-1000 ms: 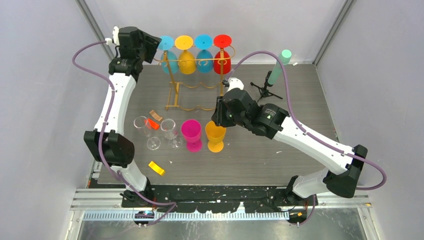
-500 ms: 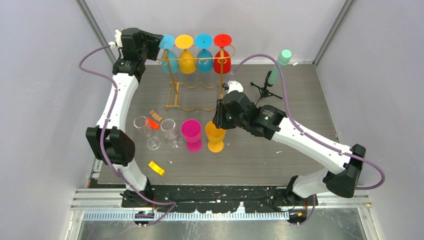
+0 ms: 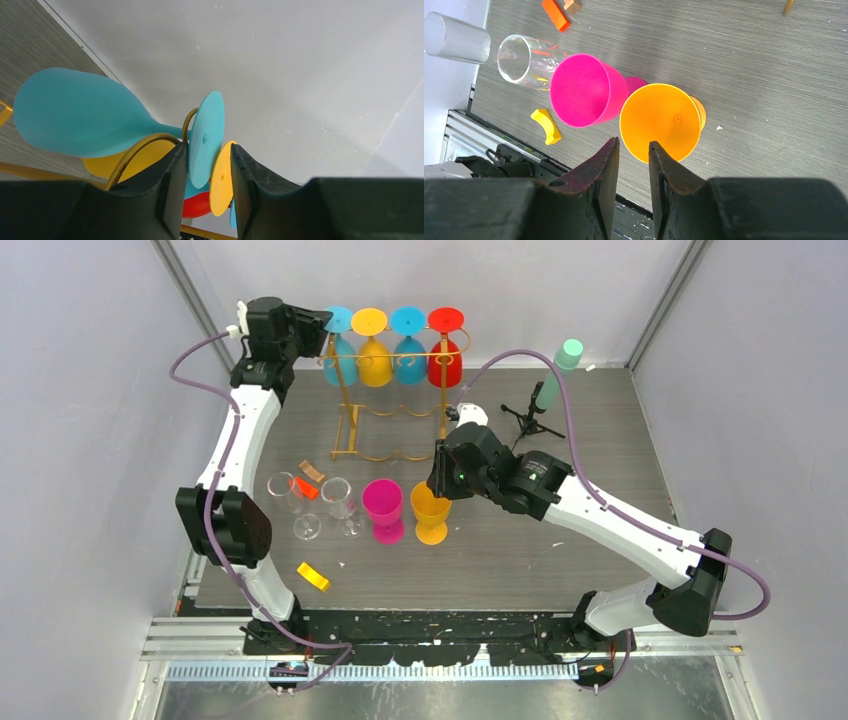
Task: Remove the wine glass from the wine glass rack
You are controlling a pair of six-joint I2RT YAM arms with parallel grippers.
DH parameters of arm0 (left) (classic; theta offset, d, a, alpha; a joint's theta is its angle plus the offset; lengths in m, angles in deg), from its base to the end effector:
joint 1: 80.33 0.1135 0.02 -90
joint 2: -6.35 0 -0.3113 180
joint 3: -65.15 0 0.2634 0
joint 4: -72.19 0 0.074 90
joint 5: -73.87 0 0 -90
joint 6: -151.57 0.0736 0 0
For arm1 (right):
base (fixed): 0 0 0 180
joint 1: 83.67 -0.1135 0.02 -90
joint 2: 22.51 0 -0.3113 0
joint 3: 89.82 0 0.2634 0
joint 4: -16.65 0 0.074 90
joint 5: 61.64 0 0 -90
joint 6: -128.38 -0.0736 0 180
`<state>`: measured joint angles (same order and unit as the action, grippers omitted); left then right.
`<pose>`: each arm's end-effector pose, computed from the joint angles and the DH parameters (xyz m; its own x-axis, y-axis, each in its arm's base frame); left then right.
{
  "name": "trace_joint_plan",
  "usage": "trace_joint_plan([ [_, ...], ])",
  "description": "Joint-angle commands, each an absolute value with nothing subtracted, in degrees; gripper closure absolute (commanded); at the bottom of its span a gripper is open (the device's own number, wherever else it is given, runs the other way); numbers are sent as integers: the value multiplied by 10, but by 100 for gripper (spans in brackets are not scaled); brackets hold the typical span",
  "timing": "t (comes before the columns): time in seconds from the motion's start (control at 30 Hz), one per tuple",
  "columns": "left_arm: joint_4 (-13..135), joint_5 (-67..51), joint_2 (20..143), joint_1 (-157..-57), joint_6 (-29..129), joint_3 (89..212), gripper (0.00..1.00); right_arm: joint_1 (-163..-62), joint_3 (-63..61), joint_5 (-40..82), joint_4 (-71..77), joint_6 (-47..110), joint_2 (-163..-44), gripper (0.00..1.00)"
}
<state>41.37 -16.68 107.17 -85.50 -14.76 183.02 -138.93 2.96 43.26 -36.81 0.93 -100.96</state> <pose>0.4718 -0.0420 0.4614 -0.1346 -0.9634 -0.2318 -0.2112 0.2564 -0.9432 0.2010 0.2567 0.3921 -0.6993 0.0228 -0.7145 -0.3215 0.8826 0.3429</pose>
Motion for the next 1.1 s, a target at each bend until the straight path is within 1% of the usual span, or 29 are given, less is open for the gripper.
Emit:
trace_joint_plan([
  [0.0, 428, -144, 1079, -853, -148, 1822, 62, -1386, 29, 438, -343, 3, -988, 66],
  [0.4, 438, -155, 1073, -851, -145, 1802, 77, -1386, 26, 442, -343, -1, -986, 66],
  [0.5, 448, -153, 1070, -850, -145, 1792, 84, -1386, 27, 442, -343, -2, -987, 66],
  [0.63, 462, -152, 1063, -847, -142, 1778, 99, -1386, 27, 443, -343, -3, -987, 66],
  [0.67, 465, -152, 1061, -845, -141, 1776, 100, -1386, 26, 443, -343, -2, -987, 66],
  [1.07, 525, -157, 1036, -836, -132, 1763, 100, -1386, 28, 444, -343, -1, -991, 66],
])
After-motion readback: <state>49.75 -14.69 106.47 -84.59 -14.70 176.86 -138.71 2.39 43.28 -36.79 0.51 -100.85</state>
